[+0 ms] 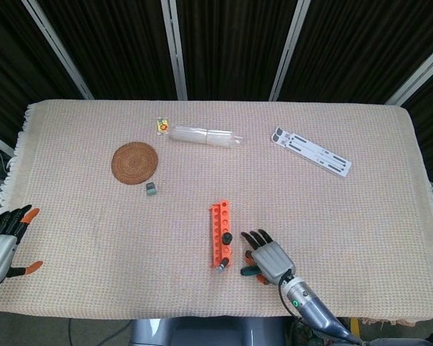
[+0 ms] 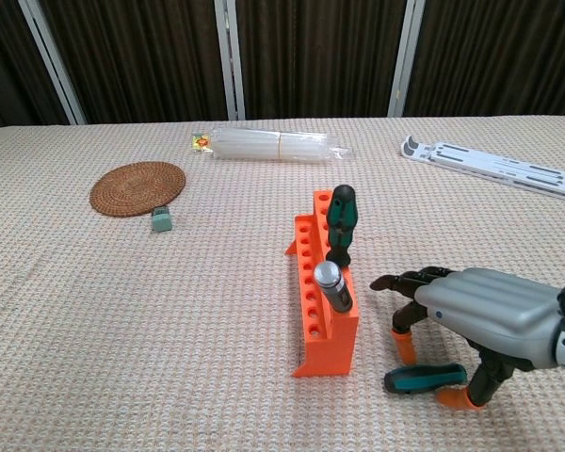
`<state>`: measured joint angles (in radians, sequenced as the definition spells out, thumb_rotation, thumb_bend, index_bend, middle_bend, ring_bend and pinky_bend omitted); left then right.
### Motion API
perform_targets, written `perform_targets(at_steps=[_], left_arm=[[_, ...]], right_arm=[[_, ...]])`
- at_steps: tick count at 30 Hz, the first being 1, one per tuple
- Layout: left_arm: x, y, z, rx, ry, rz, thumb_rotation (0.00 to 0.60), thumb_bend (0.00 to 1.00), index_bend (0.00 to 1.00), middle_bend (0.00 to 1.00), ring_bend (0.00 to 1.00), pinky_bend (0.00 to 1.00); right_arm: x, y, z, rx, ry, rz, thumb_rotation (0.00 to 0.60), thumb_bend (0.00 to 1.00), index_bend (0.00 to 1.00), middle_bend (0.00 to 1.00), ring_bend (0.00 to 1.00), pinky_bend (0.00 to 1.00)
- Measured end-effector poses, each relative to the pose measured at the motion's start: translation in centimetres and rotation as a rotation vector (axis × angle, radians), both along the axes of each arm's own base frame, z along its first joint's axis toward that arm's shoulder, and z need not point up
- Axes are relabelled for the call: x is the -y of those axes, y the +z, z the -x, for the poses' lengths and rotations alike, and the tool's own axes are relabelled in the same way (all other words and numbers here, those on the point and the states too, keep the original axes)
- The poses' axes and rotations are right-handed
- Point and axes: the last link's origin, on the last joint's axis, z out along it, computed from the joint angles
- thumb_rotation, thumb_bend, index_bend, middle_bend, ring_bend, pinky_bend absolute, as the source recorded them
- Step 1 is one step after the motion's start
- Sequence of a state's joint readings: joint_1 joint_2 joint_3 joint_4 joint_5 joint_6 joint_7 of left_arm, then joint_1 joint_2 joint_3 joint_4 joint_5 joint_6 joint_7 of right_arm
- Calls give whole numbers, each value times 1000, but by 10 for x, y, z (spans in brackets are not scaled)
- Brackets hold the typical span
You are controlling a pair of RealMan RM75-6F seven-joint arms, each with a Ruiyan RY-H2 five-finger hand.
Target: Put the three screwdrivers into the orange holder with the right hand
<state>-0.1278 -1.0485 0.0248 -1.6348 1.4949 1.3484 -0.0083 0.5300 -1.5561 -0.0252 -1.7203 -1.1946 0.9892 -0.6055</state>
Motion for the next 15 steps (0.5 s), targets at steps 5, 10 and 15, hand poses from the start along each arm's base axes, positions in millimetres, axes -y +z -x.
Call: perform_targets(at_steps=[5, 10, 15], left_arm=[[0, 0, 0, 0, 1, -1, 600, 20, 32, 0, 0, 0], [0, 0, 0, 0, 4, 1, 600, 20, 32, 0, 0, 0], [0, 0, 0, 1, 2, -2, 600, 21, 33, 0, 0, 0]], right_arm=[[-2, 0, 1, -15, 18, 6, 600, 223, 506, 10, 0, 0], [-3, -2, 2, -28, 30, 10, 600, 266, 547, 35, 0, 0], [-2, -1, 2, -32, 43, 28, 600, 319, 574, 53, 0, 0]])
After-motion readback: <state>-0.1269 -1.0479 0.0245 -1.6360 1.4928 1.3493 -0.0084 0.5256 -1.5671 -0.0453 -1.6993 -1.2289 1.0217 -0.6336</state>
